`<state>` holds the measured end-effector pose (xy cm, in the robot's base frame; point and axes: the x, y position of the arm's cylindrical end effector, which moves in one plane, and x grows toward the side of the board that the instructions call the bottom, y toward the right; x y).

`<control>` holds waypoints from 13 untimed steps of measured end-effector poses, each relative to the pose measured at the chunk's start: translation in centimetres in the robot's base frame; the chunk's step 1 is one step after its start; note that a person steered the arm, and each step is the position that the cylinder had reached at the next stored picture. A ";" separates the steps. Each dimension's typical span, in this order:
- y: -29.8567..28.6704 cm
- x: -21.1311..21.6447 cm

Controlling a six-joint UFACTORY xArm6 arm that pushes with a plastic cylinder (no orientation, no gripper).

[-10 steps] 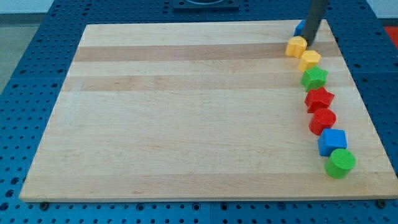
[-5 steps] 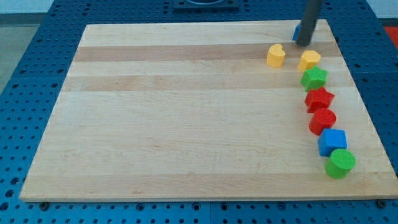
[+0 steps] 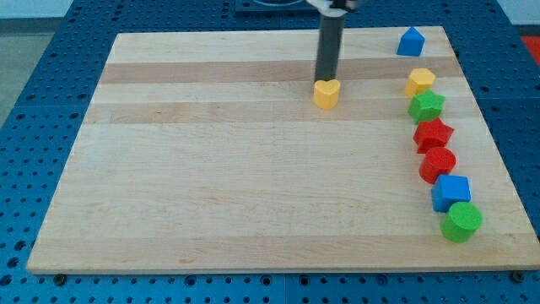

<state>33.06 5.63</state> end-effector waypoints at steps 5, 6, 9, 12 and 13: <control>23.1 -2.6; 23.5 0.9; 19.8 -0.8; 13.2 3.7; 9.9 4.7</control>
<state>37.75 15.49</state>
